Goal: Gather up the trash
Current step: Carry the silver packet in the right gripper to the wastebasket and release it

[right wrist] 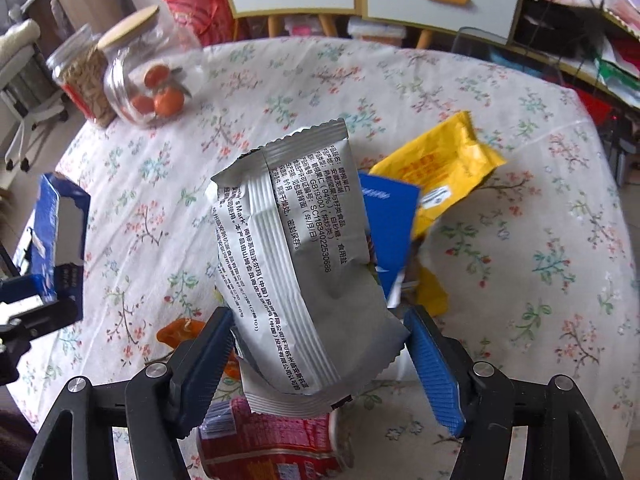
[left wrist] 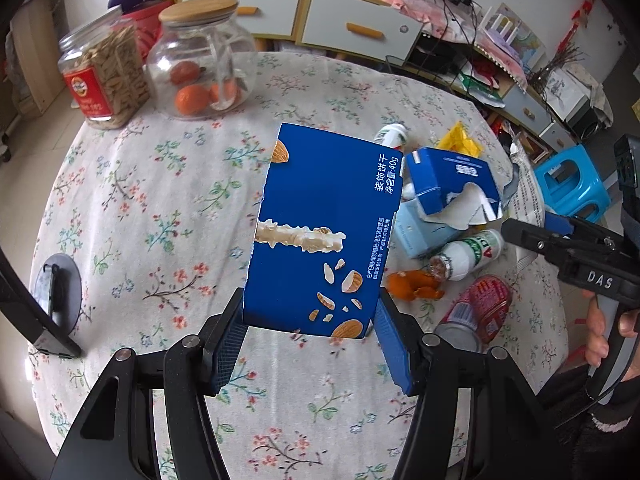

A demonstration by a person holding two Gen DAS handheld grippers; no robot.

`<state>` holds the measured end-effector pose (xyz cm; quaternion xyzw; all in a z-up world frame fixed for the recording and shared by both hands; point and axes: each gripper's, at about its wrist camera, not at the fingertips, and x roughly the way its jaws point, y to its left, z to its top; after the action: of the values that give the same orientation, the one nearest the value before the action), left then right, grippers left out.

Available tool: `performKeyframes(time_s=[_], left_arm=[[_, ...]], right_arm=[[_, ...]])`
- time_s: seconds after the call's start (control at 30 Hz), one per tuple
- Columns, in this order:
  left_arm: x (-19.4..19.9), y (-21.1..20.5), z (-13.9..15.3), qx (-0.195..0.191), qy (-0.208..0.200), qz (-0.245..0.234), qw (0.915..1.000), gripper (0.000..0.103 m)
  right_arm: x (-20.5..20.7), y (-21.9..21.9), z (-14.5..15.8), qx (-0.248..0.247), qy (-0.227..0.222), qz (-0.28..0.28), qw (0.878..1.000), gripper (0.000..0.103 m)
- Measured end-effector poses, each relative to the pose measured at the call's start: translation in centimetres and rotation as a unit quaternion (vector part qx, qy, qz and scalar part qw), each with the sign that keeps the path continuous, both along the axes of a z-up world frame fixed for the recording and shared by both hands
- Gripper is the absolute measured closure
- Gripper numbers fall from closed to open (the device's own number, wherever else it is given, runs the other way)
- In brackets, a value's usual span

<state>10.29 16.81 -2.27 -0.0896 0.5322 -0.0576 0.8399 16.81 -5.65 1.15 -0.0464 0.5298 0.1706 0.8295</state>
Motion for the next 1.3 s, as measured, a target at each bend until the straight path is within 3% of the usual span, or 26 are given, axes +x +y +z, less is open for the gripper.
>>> performKeyframes(time_s=[0.4, 0.73, 0.93, 1.3], left_arm=[[0.9, -4.6, 1.7, -0.008, -0.016, -0.04, 0.999, 0.039], [2.3, -9.8, 2.6, -0.016, -0.021, -0.076, 0.9968, 0.039], [3.0, -14.0, 2.7, -0.018, -0.019, -0.103, 0.9943, 0.039], [4.1, -21.2, 2.1, 0.001, -0.011, -0.152, 0.9883, 0.039]], right_arm=[[0.8, -7.6, 2.1, 0.02, -0.008, -0.078, 0.997, 0.029], [1.2, -17.0, 2.7, 0.029, -0.002, -0.174, 0.984, 0.029], [0.9, -23.2, 2.6, 0.03, 0.005, -0.238, 0.971, 0.029], [0.3, -33.9, 0.9, 0.038, 0.029, -0.352, 0.935, 0.029]])
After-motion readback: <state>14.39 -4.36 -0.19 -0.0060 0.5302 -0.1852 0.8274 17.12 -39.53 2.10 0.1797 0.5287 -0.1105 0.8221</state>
